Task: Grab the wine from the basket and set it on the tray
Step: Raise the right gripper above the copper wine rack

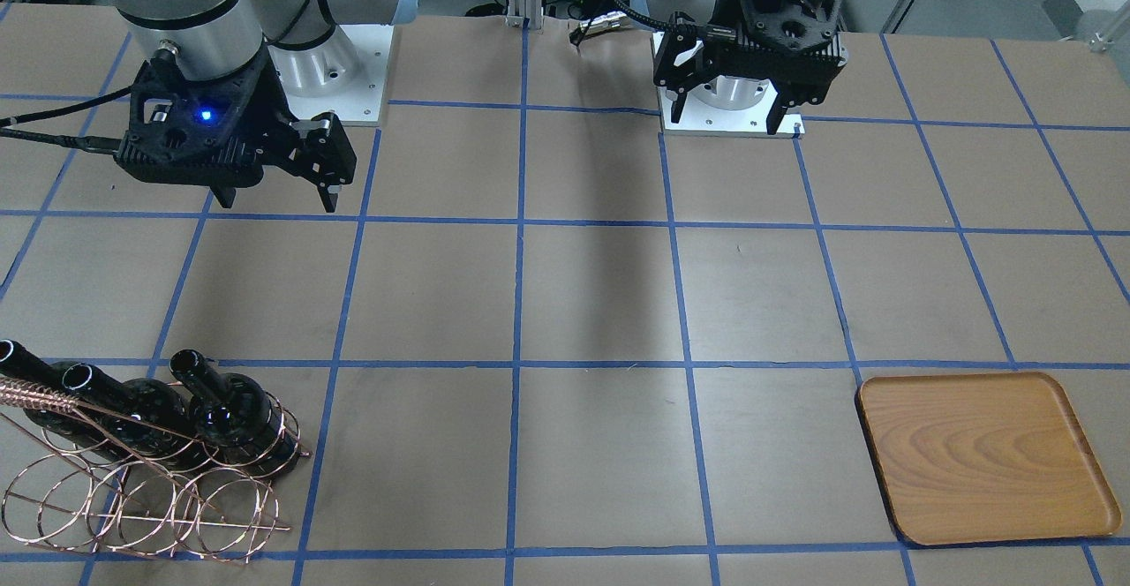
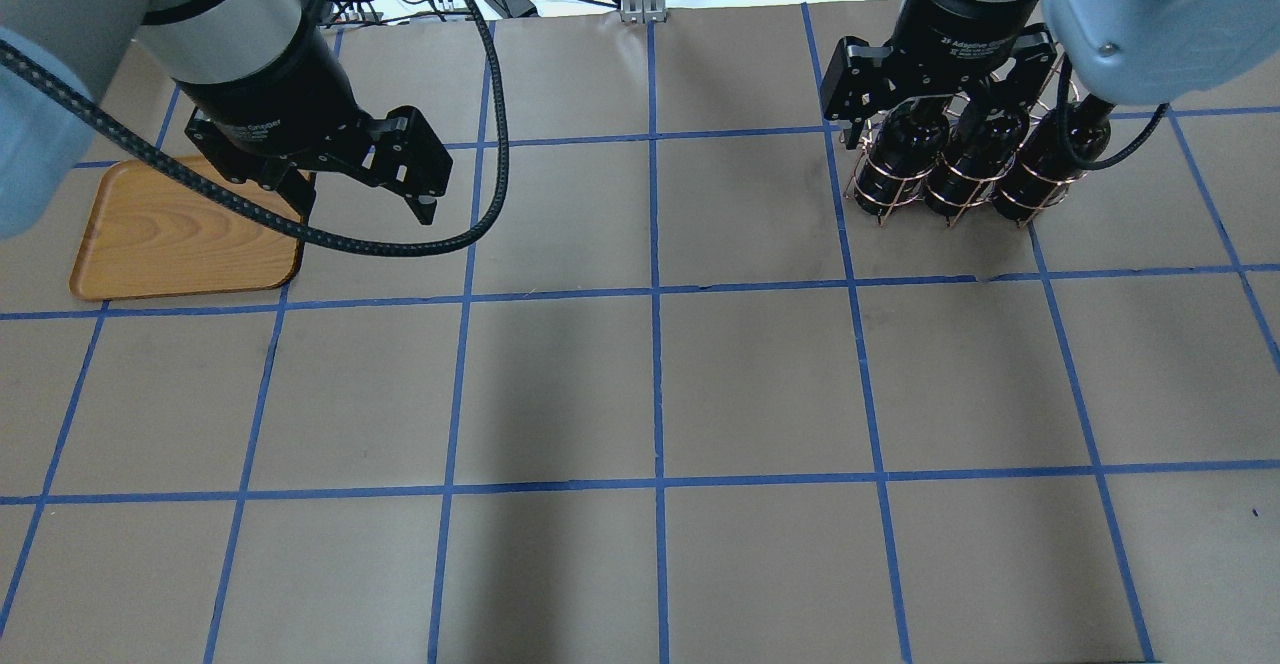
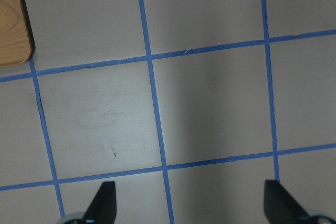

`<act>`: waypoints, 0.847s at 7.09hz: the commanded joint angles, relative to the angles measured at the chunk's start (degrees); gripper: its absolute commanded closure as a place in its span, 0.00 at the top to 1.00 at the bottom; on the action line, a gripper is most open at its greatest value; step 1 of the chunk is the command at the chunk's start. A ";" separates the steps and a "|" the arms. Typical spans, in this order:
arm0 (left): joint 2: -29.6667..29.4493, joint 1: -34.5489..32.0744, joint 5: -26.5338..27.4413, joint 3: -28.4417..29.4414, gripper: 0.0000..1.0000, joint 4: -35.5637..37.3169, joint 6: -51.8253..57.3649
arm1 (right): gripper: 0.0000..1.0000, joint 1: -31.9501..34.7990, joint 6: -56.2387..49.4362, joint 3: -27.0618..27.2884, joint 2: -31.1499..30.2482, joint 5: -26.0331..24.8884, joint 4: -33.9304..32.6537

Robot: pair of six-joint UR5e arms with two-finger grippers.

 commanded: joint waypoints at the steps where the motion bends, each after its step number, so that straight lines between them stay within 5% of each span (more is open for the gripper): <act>1: -0.01 0.00 0.04 -0.01 1.00 0.01 -0.12 | 1.00 -0.09 -0.04 0.02 0.00 0.01 -0.22; 6: -0.01 0.00 0.13 -0.09 1.00 0.01 0.05 | 1.00 -1.05 0.30 -0.07 -0.35 -0.25 -0.75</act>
